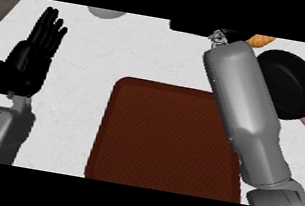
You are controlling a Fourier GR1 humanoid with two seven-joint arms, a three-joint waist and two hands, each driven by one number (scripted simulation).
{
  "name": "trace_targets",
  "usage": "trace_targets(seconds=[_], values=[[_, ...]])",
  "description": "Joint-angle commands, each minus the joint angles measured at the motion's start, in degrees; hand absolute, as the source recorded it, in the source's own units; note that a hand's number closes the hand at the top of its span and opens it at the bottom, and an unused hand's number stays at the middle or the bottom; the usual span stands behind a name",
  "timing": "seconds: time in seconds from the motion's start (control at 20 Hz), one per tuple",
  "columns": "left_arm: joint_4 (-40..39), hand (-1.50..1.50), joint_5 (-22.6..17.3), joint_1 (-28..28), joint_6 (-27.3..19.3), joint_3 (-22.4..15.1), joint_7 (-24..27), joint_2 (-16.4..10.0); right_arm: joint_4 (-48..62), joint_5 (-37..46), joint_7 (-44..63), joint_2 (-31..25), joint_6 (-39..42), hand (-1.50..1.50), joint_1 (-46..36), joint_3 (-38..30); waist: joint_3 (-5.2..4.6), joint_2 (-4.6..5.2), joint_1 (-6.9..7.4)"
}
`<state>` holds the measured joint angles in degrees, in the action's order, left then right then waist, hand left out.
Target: Pick the croissant from the tray and place it in the pot
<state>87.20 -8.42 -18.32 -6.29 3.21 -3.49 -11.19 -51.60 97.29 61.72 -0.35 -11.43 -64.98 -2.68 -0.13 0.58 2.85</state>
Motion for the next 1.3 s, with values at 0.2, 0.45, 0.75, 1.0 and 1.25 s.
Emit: trace_targets(seconds=[0.2,0.45,0.75,1.0,1.25], values=[[-2.02,0.00,-0.53,2.40,1.14,2.46,3.45,-0.77,0.86,-0.27,3.51,-3.28,1.58,1.50,1.65,-5.36,0.10,-0.53,-2.69],[6.10,0.00,1.64,5.78,-1.58,-0.49,-0.59,0.89,-4.80,-2.65,-1.49,-7.82,-4.22,1.50,10.46,-7.67,0.16,-0.78,-2.68],[2.53,0.00,1.17,2.54,-1.06,1.63,-0.86,0.07,-6.92,-9.92,-10.43,-12.92,-4.80,1.50,14.60,-10.98,0.14,-0.57,-2.74],[0.62,0.00,0.49,2.24,0.68,2.49,0.51,-0.15,1.18,-11.20,-13.22,-14.84,-11.43,1.50,15.31,-12.11,0.14,-0.35,-2.26],[0.73,0.00,1.48,0.37,-0.17,1.82,-0.14,0.61,5.06,-17.06,-19.19,-19.32,-12.81,1.50,17.56,-15.72,0.15,-0.38,-2.37]])
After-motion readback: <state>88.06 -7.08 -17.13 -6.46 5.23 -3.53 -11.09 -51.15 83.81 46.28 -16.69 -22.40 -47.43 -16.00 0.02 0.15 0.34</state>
